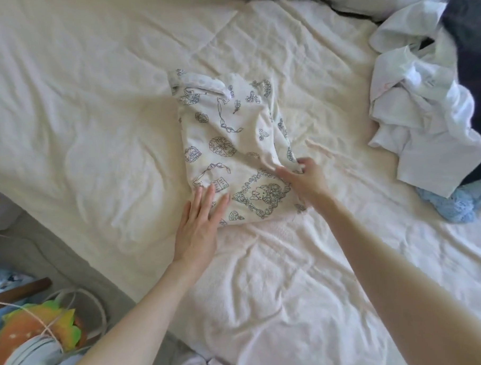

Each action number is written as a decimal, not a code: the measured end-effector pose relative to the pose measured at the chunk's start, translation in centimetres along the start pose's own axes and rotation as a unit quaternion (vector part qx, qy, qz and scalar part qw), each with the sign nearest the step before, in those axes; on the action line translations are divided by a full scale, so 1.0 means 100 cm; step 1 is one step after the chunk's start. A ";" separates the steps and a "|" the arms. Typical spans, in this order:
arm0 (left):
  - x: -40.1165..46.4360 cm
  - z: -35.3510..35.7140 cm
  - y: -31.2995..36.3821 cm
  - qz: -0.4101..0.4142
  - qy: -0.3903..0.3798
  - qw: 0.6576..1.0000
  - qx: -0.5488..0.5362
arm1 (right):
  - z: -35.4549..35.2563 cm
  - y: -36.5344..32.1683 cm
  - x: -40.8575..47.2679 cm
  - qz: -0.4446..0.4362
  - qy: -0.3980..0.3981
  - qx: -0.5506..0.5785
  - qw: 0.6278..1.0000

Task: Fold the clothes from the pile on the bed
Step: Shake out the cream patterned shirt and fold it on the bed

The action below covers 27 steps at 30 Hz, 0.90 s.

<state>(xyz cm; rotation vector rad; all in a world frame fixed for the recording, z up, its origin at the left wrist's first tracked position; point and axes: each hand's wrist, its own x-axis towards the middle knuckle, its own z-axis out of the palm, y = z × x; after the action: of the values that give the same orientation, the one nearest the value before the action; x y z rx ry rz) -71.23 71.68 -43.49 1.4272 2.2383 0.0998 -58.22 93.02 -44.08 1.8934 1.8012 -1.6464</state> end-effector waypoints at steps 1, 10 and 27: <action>0.000 0.001 -0.001 -0.002 -0.007 1.000 0.001 | 0.001 -0.011 0.007 -0.022 0.002 -0.045 0.999; 0.002 0.000 0.006 -0.022 0.025 0.998 -0.043 | 0.026 -0.112 0.055 -0.163 0.042 -0.065 0.983; 0.009 -0.006 0.004 0.003 0.040 0.999 -0.006 | 0.009 -0.129 0.083 -0.040 -0.035 0.208 0.977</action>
<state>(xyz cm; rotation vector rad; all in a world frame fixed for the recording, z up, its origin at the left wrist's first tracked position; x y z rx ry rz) -71.51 72.75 -43.16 1.4474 2.2936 0.1736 -70.40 102.28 -42.53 1.8906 1.6235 -2.2352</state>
